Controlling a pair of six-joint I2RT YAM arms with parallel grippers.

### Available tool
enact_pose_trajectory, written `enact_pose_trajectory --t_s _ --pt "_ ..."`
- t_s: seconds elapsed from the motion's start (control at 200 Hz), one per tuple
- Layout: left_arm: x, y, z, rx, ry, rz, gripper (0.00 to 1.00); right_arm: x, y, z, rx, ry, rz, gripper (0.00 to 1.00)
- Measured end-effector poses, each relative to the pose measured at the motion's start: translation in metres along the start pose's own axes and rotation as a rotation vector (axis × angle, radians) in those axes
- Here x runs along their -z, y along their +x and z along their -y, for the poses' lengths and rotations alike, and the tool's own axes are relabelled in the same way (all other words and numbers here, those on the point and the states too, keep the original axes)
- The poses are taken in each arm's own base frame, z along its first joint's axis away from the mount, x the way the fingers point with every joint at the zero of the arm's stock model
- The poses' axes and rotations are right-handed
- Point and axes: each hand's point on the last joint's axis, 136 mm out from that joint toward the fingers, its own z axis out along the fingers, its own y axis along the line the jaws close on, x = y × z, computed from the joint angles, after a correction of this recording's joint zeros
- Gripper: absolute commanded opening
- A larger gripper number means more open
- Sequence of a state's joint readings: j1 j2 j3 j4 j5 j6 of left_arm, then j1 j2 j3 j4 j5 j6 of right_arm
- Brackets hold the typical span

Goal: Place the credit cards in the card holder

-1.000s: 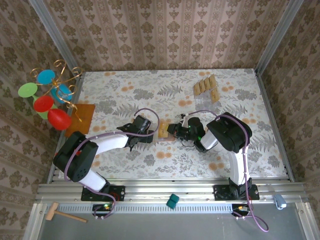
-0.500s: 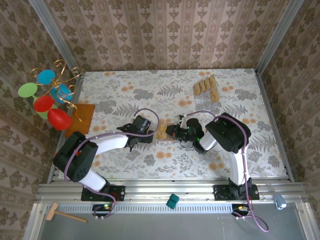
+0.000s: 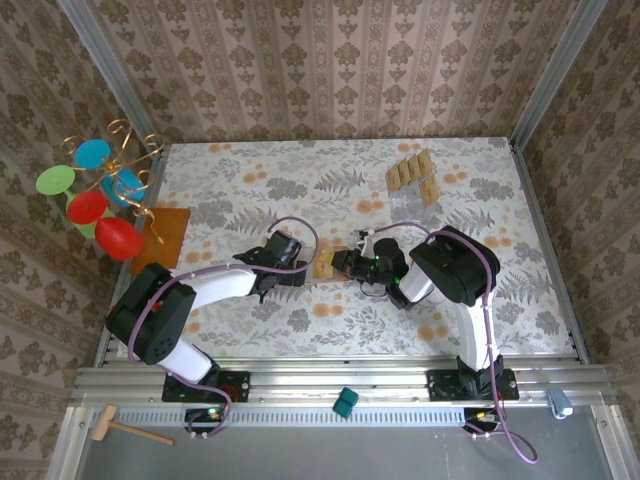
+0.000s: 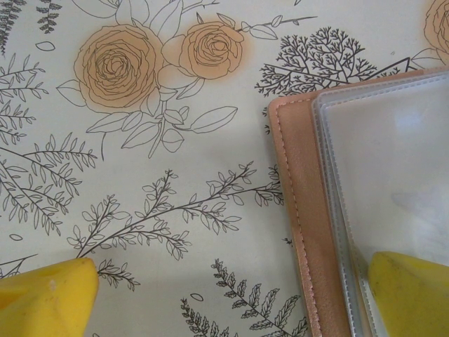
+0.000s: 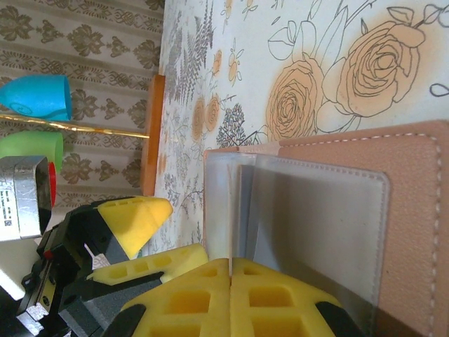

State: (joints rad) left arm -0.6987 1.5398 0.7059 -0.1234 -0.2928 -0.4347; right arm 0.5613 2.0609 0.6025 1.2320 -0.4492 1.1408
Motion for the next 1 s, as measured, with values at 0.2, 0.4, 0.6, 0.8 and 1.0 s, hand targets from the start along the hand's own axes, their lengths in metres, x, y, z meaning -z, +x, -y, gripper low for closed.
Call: enact_pose_trajectory --t_s 0.2,0.4,0.6,0.8,1.0 --pt "0.0 0.0 0.0 0.0 0.0 0.0 1.0 -0.0001 0.0003 0.0009 -0.015 0.004 -0.001 0.0" --pt "0.0 0.0 0.0 0.0 0.0 0.0 1.0 -0.0003 0.0011 0.0029 -0.026 0.021 -0.009 0.0" --pt "0.0 -0.0001 0.0 0.0 0.0 0.0 1.0 -0.0019 0.0015 0.0057 -0.04 0.047 -0.021 0.0" --pt "0.0 0.0 -0.0001 0.0 0.0 0.0 1.0 -0.0031 0.0013 0.0062 -0.044 0.054 -0.025 0.0" --pt "0.0 0.0001 -0.0009 0.0 -0.005 0.0 1.0 -0.007 0.0003 0.0053 -0.046 0.054 -0.034 0.0"
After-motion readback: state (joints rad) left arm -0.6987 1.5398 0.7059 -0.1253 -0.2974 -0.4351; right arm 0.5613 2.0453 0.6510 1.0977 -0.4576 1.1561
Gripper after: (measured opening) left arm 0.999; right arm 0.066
